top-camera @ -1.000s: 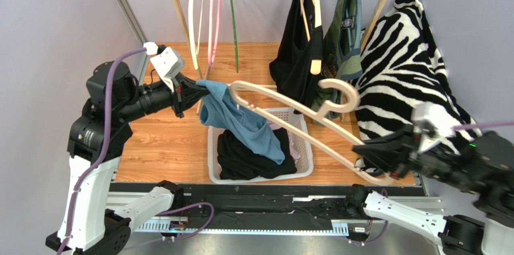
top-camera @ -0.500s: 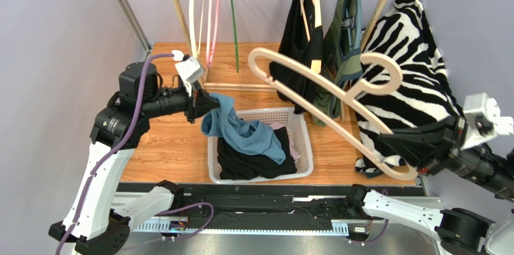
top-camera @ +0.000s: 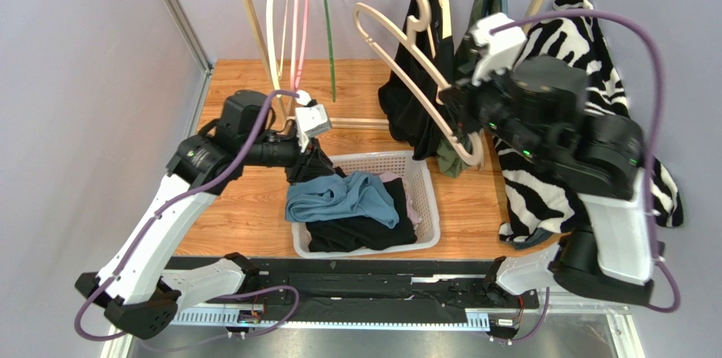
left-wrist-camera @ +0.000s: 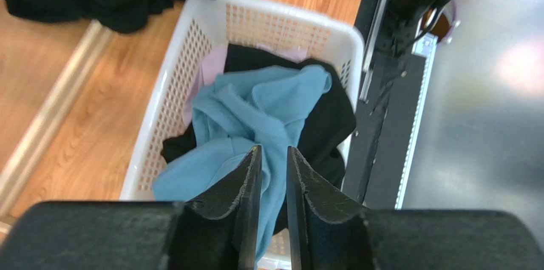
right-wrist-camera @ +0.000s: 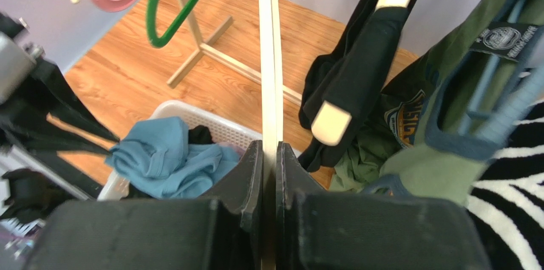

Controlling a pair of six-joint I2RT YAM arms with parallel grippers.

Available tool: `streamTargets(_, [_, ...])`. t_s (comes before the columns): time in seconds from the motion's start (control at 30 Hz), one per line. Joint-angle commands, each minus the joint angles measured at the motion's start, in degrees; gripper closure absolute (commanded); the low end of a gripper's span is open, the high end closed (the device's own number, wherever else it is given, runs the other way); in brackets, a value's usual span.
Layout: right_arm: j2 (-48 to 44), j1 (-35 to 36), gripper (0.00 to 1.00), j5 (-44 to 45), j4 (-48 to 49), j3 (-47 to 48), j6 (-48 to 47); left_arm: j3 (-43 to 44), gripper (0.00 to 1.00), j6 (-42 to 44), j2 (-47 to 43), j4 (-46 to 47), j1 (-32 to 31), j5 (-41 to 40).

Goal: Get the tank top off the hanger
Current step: Remove the tank top from the hanger, then place the hanger at the clothesline.

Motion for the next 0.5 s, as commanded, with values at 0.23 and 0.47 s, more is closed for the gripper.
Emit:
streamTargets(0.23, [13.58, -9.26, 1.0, 1.32, 13.78, 10.33, -0.69, -13.06, 0.6, 7.33, 1.41, 7.25, -0.47, -7.74])
streamTargets(0.47, [20.52, -11.82, 1.0, -0.45, 21.16, 14.62, -0.6, -21.58, 0.6, 8.91, 2.46, 14.36, -1.18, -12.4])
